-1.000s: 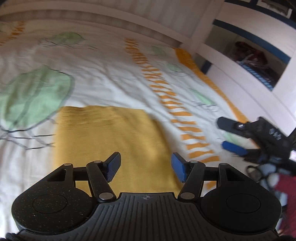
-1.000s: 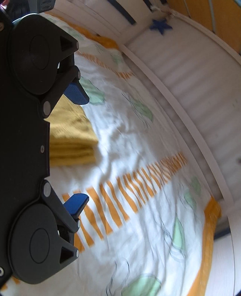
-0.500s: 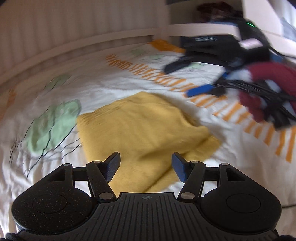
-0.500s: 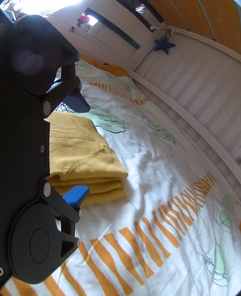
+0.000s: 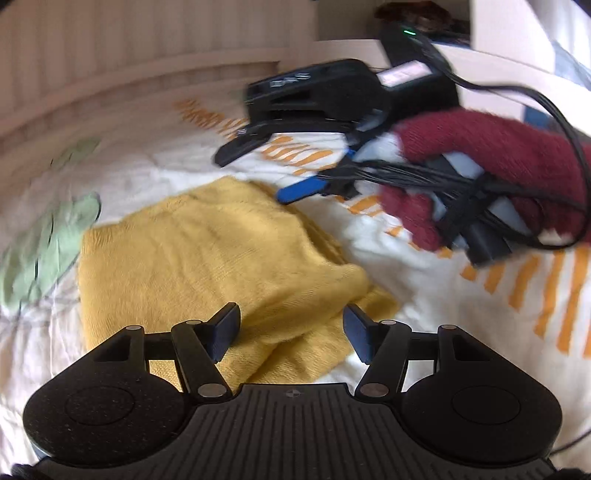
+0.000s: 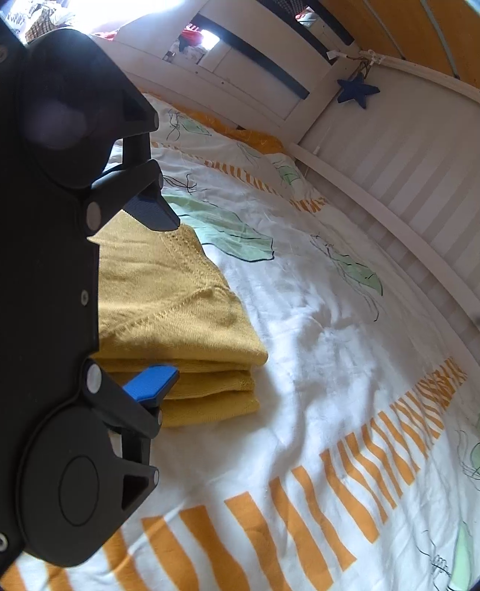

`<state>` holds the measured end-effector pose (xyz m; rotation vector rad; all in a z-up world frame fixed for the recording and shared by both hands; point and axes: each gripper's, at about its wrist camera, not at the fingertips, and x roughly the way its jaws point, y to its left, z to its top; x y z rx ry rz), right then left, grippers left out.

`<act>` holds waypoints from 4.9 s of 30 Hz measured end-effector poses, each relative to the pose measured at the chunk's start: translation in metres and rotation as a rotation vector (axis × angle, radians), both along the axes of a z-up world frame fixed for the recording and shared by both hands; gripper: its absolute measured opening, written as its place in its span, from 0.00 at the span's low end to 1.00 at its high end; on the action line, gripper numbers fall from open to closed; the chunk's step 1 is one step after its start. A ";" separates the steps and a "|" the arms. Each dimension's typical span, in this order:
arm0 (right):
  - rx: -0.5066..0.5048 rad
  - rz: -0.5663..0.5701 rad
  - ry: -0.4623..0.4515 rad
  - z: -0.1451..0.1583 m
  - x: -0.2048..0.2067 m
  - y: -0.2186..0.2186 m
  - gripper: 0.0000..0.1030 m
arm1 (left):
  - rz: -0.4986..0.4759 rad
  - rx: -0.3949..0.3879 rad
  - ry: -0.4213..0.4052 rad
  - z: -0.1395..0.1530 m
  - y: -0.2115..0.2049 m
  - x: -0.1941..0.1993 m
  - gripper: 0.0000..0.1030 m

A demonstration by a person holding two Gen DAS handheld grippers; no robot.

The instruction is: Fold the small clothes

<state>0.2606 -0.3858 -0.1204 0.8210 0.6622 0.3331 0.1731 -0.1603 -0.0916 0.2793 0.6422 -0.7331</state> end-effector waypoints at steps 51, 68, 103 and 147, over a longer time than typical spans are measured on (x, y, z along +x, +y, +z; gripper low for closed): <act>-0.179 -0.098 0.070 -0.011 -0.015 -0.031 0.62 | -0.173 -0.092 0.232 0.008 0.011 -0.040 0.57; -0.133 -0.031 0.024 -0.011 -0.008 -0.019 0.74 | 0.315 -0.299 0.389 0.005 0.096 0.044 0.69; 0.026 0.167 0.106 -0.018 -0.024 0.057 0.38 | 0.280 -0.445 0.662 0.005 0.160 0.022 0.16; -0.555 0.039 0.059 0.004 -0.237 0.204 0.69 | 0.496 -0.266 0.249 0.009 0.261 -0.126 0.59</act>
